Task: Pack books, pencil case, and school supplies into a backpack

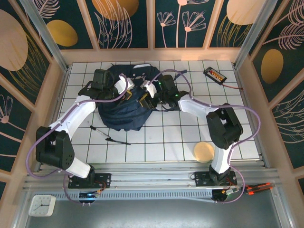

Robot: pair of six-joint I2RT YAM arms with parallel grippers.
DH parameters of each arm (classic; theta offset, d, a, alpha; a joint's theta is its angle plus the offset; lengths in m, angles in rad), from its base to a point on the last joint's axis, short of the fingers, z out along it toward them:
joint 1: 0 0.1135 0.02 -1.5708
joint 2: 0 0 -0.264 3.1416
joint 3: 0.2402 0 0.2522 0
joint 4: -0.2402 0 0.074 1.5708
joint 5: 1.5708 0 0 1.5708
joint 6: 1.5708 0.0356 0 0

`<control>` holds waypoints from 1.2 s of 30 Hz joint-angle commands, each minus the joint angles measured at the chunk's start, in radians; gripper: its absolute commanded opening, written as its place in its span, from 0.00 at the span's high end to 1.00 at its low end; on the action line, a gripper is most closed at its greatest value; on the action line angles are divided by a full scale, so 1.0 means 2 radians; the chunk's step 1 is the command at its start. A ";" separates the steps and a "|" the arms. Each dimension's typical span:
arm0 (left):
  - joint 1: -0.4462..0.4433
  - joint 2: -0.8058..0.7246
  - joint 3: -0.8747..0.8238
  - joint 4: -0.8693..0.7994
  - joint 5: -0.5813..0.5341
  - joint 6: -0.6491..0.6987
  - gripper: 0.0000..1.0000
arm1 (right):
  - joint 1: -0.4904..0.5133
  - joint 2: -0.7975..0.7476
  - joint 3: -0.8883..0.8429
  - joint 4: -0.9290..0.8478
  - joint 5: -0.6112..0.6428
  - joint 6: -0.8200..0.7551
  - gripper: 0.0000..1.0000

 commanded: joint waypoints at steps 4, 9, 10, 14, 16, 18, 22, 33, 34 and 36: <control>0.002 -0.029 -0.009 0.019 0.012 0.022 1.00 | -0.030 -0.052 -0.038 0.049 0.013 0.032 0.86; 0.002 -0.034 -0.016 0.023 0.013 0.023 1.00 | -0.034 -0.054 -0.034 0.036 0.012 0.023 0.91; 0.002 -0.033 -0.015 0.024 0.014 0.022 1.00 | -0.034 -0.052 -0.027 0.025 0.008 0.015 0.90; 0.003 -0.031 -0.010 0.026 0.022 0.016 1.00 | -0.008 -0.047 -0.014 -0.005 0.015 -0.035 0.57; 0.002 -0.031 -0.008 0.026 0.024 0.014 1.00 | 0.002 -0.045 -0.018 -0.001 0.033 -0.052 0.49; 0.002 -0.031 -0.008 0.027 0.024 0.013 1.00 | 0.003 -0.036 -0.013 0.002 0.031 -0.057 0.48; 0.002 -0.028 -0.005 0.028 0.027 0.009 1.00 | 0.008 -0.018 0.005 0.000 0.028 -0.065 0.48; 0.002 -0.026 0.002 0.025 0.026 0.007 1.00 | 0.016 -0.006 0.012 -0.009 0.031 -0.070 0.51; 0.002 -0.025 0.002 0.024 0.025 0.007 1.00 | 0.016 -0.014 0.004 -0.003 0.033 -0.066 0.51; 0.003 -0.025 0.003 0.023 0.024 0.008 1.00 | 0.018 -0.032 -0.014 0.007 0.041 -0.060 0.51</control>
